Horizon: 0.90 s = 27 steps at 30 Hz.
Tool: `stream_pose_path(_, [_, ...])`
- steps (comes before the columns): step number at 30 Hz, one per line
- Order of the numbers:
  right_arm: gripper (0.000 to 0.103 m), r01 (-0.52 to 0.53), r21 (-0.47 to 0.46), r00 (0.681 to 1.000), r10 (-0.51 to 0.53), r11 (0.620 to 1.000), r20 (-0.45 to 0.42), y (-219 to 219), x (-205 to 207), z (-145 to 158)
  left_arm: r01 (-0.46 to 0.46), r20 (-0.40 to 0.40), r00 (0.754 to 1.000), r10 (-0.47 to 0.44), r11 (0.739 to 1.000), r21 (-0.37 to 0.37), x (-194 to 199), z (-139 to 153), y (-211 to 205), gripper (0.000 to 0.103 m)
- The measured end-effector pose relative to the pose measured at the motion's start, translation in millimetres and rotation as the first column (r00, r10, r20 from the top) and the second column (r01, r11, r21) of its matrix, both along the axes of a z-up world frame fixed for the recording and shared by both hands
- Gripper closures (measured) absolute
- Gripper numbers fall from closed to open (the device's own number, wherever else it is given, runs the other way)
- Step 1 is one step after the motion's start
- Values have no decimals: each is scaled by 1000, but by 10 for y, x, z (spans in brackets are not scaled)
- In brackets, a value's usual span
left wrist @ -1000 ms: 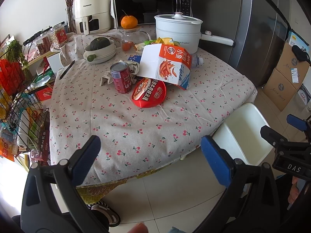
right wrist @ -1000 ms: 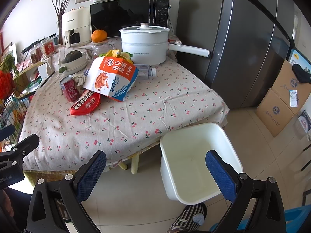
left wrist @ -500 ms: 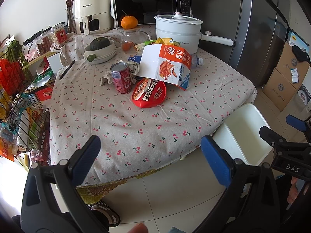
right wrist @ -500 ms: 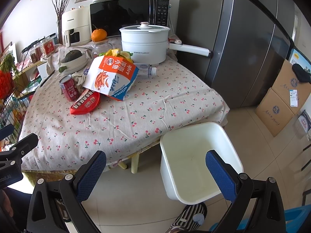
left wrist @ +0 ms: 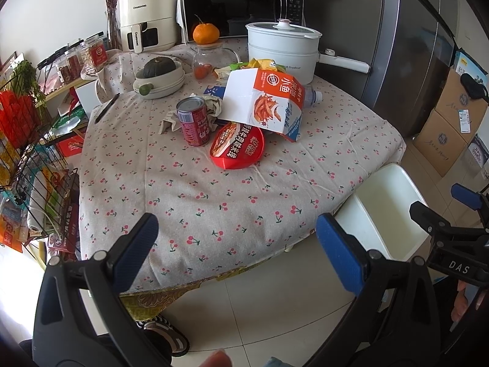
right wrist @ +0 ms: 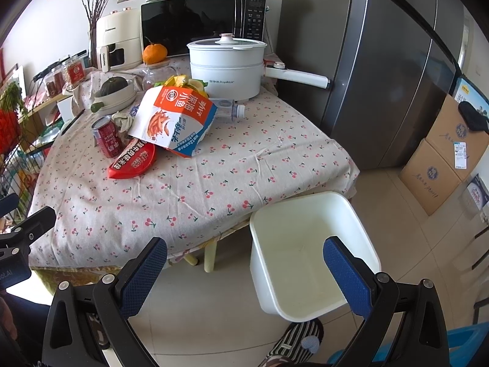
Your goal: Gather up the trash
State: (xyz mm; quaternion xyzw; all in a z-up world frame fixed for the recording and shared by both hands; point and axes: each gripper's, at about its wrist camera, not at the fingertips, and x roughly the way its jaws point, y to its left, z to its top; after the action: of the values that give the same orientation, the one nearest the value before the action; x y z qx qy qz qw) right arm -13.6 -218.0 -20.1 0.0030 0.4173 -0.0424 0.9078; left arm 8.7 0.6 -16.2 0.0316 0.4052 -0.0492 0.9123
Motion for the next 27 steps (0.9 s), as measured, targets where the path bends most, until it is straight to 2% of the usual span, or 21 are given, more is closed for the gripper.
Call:
stream_pose_path(3, [0,1,-7,1000,-2,1000,-3,-24,-11,-43,-4,-12,1000,4,1000,0,44,-9,35,0])
stream_pose_path(10, [0,-41,-22,999,40,999,-15,-24,79,13,39,-65,997,-44,996,-79,264,27,87,1])
stream_pose_path(16, [0,-73,-31,997,73,997,-7,-45,256,261,70,-60,996,-73,996,-48,472,66,70,1])
stream_pose_path(21, [0,-132,-45,991,130,990,-36,-7,590,392,83,-46,995,-83,997,-1,757,77,138,1])
stream_pose_path(24, [0,-156,-8,986,155,988,-58,10,891,385,93,-20,996,-92,995,25,986,77,200,1])
stream_pose_path(27, [0,-183,89,976,192,979,-102,29,1232,246,104,-23,994,-104,994,21,1243,13,272,1])
